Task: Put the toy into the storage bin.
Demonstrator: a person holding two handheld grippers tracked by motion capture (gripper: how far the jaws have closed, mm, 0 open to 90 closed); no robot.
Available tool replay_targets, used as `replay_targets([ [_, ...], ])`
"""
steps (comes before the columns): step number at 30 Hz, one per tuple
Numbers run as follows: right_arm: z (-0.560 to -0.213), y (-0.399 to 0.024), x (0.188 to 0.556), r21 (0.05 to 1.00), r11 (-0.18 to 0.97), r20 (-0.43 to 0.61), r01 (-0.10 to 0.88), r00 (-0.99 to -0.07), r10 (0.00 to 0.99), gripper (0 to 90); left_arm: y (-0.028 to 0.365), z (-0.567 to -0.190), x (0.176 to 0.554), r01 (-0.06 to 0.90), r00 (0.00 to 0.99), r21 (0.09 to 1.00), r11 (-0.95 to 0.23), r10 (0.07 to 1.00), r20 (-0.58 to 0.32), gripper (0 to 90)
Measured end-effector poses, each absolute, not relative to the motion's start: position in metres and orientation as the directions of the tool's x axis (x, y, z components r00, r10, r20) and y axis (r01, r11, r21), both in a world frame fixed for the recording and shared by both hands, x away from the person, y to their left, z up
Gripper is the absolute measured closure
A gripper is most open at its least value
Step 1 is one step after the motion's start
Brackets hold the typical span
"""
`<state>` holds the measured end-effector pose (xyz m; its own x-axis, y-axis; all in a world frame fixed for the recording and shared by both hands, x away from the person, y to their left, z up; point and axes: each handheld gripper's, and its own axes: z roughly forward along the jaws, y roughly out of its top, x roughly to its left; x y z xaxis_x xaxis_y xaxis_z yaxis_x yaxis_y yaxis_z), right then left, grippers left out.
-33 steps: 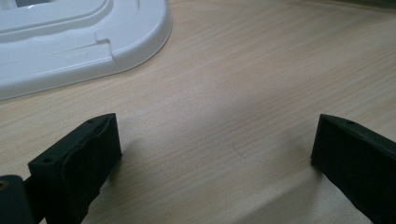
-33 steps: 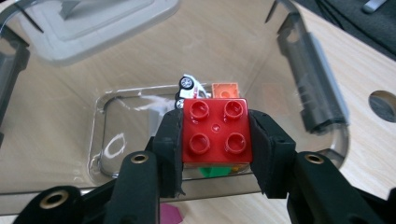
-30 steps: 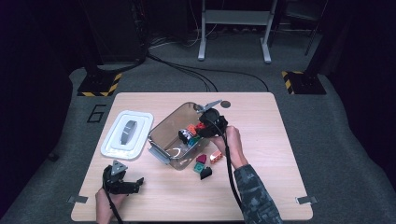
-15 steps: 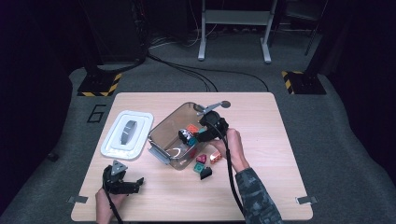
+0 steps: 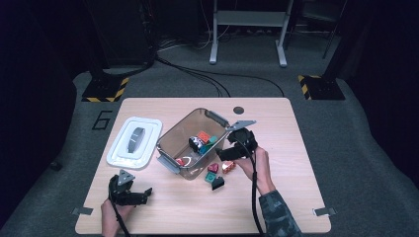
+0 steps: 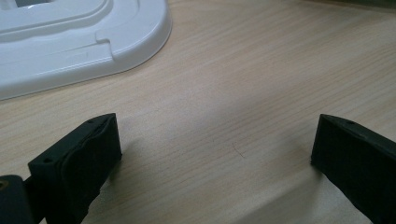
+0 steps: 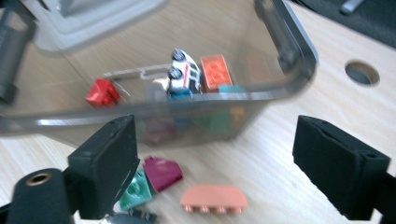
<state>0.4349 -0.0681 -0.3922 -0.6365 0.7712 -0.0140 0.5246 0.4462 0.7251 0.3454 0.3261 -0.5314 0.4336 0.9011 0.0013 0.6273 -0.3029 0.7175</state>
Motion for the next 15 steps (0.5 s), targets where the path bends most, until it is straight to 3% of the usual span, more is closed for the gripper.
replay_targets([
  [15,-0.473,-0.079,0.437,0.635,0.437,0.018,0.637,-0.578,0.816,1.8,0.326,-0.532,0.345,0.629,0.430,0.718,-0.296,0.903,-0.004,1.2],
])
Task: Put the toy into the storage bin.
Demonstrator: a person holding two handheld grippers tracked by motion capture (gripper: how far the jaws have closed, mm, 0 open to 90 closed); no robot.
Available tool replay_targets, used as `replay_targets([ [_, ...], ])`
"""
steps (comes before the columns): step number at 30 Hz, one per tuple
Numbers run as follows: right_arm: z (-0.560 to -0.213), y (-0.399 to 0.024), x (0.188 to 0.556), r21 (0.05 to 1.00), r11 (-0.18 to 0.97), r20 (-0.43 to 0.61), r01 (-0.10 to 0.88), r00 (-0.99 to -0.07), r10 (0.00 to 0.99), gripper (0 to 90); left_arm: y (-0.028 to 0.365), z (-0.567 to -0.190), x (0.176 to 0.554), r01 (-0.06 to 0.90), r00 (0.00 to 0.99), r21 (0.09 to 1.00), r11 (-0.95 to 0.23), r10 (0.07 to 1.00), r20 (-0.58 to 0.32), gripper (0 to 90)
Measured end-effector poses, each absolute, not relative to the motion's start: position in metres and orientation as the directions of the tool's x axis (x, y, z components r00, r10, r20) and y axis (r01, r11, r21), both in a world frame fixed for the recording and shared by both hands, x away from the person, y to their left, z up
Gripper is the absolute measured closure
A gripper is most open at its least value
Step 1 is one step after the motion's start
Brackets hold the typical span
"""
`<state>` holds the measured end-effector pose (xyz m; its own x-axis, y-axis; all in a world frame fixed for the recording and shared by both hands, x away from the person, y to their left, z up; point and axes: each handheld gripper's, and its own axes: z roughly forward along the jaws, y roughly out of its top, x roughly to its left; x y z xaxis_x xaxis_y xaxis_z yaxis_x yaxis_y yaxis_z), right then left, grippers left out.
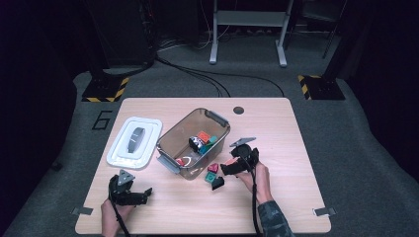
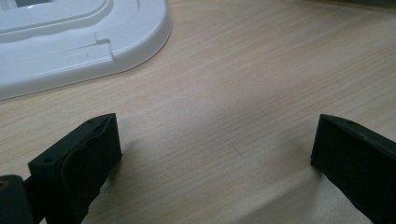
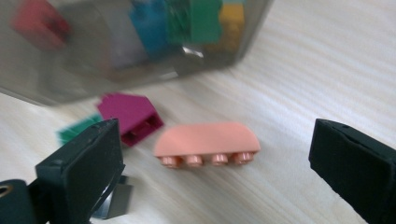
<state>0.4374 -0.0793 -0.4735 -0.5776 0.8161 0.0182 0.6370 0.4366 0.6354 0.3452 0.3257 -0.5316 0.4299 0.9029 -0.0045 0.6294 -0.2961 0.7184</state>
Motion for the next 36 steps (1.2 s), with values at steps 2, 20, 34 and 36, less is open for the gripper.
replay_targets([
  [2,-0.480,-0.078,0.439,0.619,0.439,0.031,0.652,-0.578,0.815,1.9,0.326,-0.532,0.345,0.629,0.430,0.719,-0.296,0.903,-0.005,1.2],
  [20,-0.497,-0.067,0.446,0.544,0.482,0.000,0.687,-0.574,0.819,23.4,0.326,-0.532,0.345,0.629,0.430,0.719,-0.296,0.903,-0.005,1.2],
  [34,-0.487,-0.071,0.443,0.580,0.468,0.018,0.667,-0.585,0.811,26.8,0.326,-0.532,0.346,0.626,0.434,0.719,-0.303,0.901,0.001,1.2],
  [36,-0.481,-0.073,0.442,0.590,0.469,0.011,0.657,-0.587,0.810,26.8,0.326,-0.531,0.345,0.627,0.433,0.718,-0.302,0.901,0.001,1.2],
])
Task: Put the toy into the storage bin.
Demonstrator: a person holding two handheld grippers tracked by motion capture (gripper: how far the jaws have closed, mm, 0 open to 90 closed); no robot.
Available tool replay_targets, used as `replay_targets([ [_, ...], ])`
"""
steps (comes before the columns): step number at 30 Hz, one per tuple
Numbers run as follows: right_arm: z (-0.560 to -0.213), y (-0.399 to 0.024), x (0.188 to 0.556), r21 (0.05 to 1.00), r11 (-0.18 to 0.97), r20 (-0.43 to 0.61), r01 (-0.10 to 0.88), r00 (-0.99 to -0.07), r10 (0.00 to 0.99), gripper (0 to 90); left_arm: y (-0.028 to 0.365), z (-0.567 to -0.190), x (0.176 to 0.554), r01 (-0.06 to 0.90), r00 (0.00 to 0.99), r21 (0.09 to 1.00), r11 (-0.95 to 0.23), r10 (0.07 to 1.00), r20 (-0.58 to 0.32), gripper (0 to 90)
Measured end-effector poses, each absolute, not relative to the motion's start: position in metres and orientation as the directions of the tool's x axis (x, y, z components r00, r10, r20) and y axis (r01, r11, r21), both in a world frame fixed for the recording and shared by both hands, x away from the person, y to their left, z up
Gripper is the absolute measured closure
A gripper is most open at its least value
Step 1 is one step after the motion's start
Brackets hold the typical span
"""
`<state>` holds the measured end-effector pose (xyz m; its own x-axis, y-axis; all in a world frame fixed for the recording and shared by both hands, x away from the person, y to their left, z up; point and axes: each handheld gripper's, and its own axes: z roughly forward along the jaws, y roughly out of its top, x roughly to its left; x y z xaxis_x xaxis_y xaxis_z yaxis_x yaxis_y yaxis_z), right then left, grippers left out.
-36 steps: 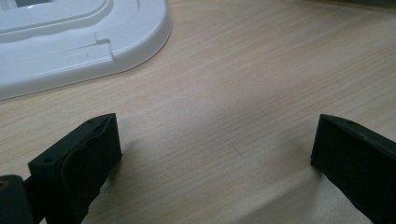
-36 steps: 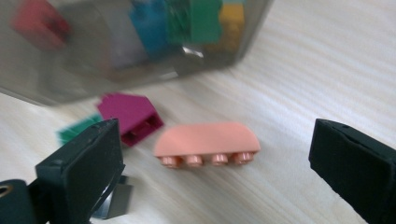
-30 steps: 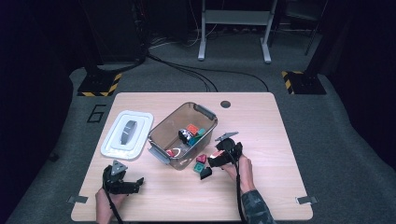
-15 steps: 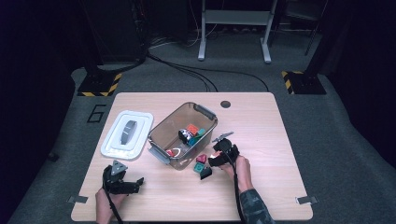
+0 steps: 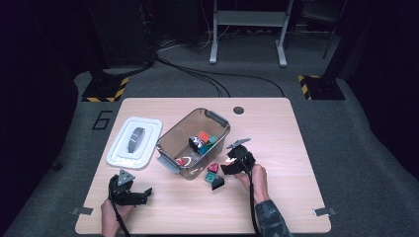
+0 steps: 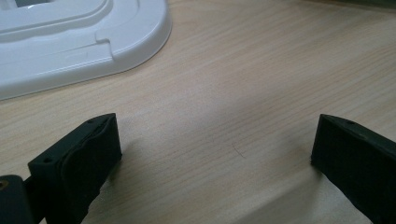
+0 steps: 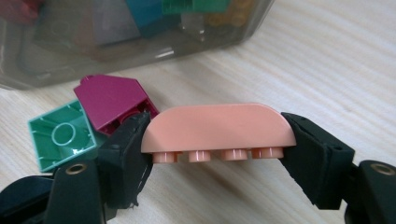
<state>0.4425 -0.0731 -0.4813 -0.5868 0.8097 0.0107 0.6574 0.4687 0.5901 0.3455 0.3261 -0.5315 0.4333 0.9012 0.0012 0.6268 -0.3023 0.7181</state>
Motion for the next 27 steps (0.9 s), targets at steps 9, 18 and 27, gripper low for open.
replay_targets([
  [9,-0.454,-0.083,0.439,0.638,0.440,0.015,0.632,-0.581,0.814,26.9,0.326,-0.532,0.345,0.626,0.434,0.719,-0.302,0.901,0.002,1.2],
  [18,-0.419,-0.086,0.438,0.681,0.423,0.004,0.597,-0.581,0.814,26.9,0.326,-0.531,0.345,0.626,0.434,0.718,-0.303,0.901,0.002,1.2],
  [27,-0.374,-0.075,0.444,0.728,0.438,-0.040,0.527,-0.605,0.795,26.8,0.326,-0.532,0.345,0.626,0.433,0.719,-0.302,0.901,0.001,1.2],
])
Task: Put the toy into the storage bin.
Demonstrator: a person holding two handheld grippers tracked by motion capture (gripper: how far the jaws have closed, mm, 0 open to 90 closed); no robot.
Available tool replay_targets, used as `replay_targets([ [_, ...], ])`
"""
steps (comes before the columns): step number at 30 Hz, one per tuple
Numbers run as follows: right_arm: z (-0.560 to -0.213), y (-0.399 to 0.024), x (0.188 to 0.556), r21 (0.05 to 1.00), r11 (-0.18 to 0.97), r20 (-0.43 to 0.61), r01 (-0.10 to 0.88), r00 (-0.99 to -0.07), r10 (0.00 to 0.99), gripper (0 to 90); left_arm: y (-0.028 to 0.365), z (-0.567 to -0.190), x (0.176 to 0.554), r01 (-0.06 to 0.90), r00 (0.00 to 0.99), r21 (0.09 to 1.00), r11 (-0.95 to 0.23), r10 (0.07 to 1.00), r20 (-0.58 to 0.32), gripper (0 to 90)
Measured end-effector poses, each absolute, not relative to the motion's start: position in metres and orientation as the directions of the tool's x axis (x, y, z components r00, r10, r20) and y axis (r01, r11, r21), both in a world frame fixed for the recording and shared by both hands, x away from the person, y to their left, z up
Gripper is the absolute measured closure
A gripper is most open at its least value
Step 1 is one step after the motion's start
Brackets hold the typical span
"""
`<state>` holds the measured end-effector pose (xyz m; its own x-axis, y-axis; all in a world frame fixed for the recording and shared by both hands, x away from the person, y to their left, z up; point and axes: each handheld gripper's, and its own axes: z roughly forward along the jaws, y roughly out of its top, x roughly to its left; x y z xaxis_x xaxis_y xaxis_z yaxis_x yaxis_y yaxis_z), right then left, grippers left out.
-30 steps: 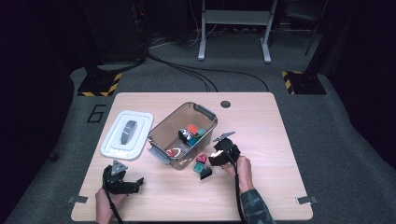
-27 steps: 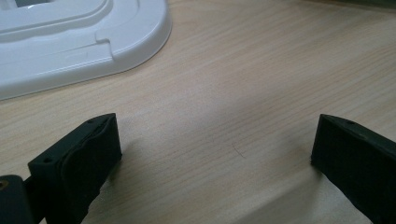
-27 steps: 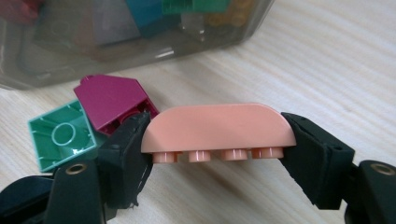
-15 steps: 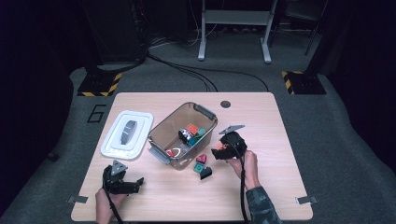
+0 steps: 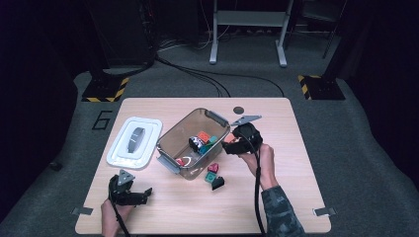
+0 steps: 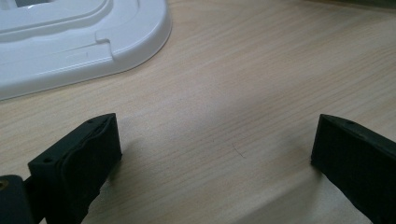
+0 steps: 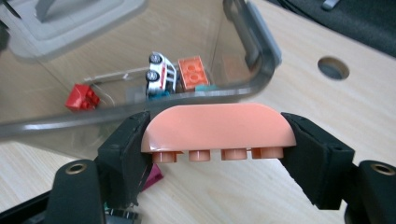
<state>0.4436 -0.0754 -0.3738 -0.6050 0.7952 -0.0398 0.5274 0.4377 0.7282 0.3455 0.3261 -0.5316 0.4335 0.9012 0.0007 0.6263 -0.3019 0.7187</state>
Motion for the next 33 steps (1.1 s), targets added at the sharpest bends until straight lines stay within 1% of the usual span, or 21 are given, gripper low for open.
replay_targets([
  [5,-0.358,-0.063,0.452,0.729,0.461,-0.058,0.506,-0.625,0.778,26.8,0.326,-0.532,0.345,0.629,0.430,0.719,-0.296,0.903,-0.005,1.2],
  [11,-0.353,-0.042,0.466,0.696,0.489,-0.052,0.527,-0.642,0.765,26.8,0.326,-0.532,0.345,0.629,0.430,0.719,-0.295,0.903,-0.005,1.2],
  [16,-0.361,-0.024,0.477,0.648,0.546,-0.066,0.531,-0.675,0.735,26.8,0.326,-0.532,0.345,0.629,0.429,0.719,-0.294,0.903,-0.006,1.3],
  [21,-0.371,-0.013,0.481,0.622,0.556,-0.060,0.551,-0.675,0.736,26.8,0.326,-0.532,0.345,0.630,0.429,0.720,-0.293,0.903,-0.007,1.4],
  [23,-0.373,-0.011,0.480,0.608,0.570,-0.066,0.553,-0.680,0.731,26.8,0.326,-0.532,0.345,0.630,0.429,0.719,-0.293,0.903,-0.007,1.4],
  [25,-0.375,-0.010,0.480,0.601,0.596,-0.085,0.533,-0.699,0.710,26.8,0.326,-0.532,0.345,0.628,0.429,0.720,-0.293,0.903,-0.006,1.4],
  [30,-0.379,-0.008,0.478,0.576,0.624,-0.096,0.529,-0.714,0.694,26.7,0.326,-0.532,0.345,0.628,0.429,0.720,-0.293,0.903,-0.006,1.4],
  [31,-0.380,-0.007,0.476,0.568,0.621,-0.087,0.541,-0.711,0.698,26.7,0.326,-0.532,0.345,0.629,0.429,0.720,-0.293,0.903,-0.007,1.4],
  [33,-0.381,-0.008,0.476,0.562,0.638,-0.097,0.527,-0.724,0.683,26.7,0.326,-0.532,0.345,0.628,0.428,0.721,-0.293,0.904,-0.006,1.4],
])
